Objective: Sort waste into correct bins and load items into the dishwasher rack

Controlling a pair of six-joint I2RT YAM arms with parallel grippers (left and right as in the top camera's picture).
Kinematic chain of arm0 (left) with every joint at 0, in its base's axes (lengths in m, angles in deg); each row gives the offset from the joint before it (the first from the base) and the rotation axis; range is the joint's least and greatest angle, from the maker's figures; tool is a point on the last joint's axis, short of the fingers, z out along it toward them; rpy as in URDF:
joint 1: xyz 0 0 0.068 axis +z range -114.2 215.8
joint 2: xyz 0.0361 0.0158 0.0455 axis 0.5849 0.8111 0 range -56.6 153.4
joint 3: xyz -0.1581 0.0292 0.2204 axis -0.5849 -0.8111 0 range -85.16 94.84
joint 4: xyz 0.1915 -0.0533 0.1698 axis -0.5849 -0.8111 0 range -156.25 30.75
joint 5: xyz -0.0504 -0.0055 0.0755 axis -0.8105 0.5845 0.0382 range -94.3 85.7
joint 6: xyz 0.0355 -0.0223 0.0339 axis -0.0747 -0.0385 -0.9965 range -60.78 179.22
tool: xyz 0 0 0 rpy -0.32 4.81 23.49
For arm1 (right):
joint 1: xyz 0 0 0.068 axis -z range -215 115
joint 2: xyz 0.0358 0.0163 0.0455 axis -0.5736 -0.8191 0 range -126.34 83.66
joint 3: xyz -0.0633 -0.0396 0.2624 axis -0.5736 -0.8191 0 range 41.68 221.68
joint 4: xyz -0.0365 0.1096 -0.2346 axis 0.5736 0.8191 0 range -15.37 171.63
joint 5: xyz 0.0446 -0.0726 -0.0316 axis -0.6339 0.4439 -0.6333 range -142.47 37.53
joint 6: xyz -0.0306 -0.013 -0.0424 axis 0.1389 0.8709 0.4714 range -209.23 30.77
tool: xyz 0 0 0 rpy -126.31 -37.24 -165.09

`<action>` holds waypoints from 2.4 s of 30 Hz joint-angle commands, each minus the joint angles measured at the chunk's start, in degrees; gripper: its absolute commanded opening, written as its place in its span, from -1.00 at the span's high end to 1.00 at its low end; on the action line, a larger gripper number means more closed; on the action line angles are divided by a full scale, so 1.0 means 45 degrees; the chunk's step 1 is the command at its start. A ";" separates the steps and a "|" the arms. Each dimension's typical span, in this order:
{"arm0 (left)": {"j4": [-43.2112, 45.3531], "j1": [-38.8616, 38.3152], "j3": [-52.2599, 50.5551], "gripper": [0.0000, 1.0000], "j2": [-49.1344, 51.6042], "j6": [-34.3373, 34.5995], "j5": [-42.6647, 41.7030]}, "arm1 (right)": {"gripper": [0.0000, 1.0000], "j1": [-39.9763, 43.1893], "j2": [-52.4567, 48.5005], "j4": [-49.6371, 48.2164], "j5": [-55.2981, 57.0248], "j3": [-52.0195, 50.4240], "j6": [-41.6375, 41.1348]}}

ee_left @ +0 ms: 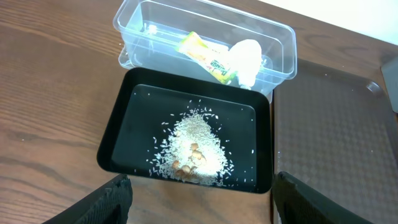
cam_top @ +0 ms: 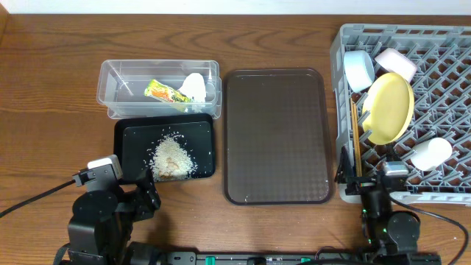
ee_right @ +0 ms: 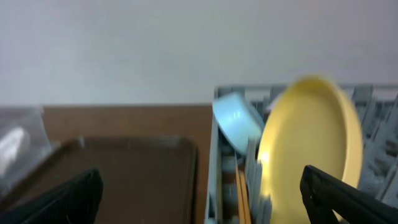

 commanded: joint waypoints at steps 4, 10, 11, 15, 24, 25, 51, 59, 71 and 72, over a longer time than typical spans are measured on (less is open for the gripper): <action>0.0015 -0.0049 -0.0029 -0.50 -0.0034 -0.0223 0.0155 | -0.99 -0.0058 -0.0005 0.0952 -0.0277 -0.0044 0.0316; 0.0010 -0.0049 -0.0029 -0.50 -0.0034 -0.0223 0.0151 | -0.98 -0.0058 -0.0015 0.0952 -0.0277 -0.0044 0.0316; 0.0010 -0.0049 -0.0029 -0.50 -0.0034 -0.0223 0.0155 | -0.99 -0.0058 -0.0015 0.0952 -0.0277 -0.0044 0.0316; 0.0010 -0.0049 -0.0029 -0.50 -0.0034 -0.0223 0.0155 | -0.98 -0.0058 -0.0015 0.0952 -0.0277 -0.0044 0.0316; -0.0019 -0.0049 -0.0029 -0.50 -0.0034 -0.0223 0.0151 | -0.99 -0.0058 -0.0015 0.0952 -0.0277 -0.0044 0.0316; -0.0019 -0.0049 -0.0029 -0.50 -0.0034 -0.0223 0.0155 | -0.99 -0.0058 -0.0015 0.0952 -0.0277 -0.0044 0.0316; 0.5537 0.1428 -0.6416 -0.50 -0.4352 -0.0986 0.0389 | -0.98 -0.0058 -0.0015 0.0952 -0.0277 -0.0044 0.0316; 1.0972 0.1467 -0.9593 -0.50 -0.5561 -0.2681 0.0010 | -0.99 -0.0058 -0.0015 0.0952 -0.0277 -0.0044 0.0316; 1.2031 0.1467 -1.1288 -0.50 -0.5561 -0.2880 -0.0355 | -0.99 -0.0058 -0.0015 0.0952 -0.0277 -0.0044 0.0316; 1.2041 0.1467 -1.1288 -0.50 -0.5561 -0.2880 -0.0350 | -0.99 -0.0058 -0.0015 0.0952 -0.0277 -0.0044 0.0316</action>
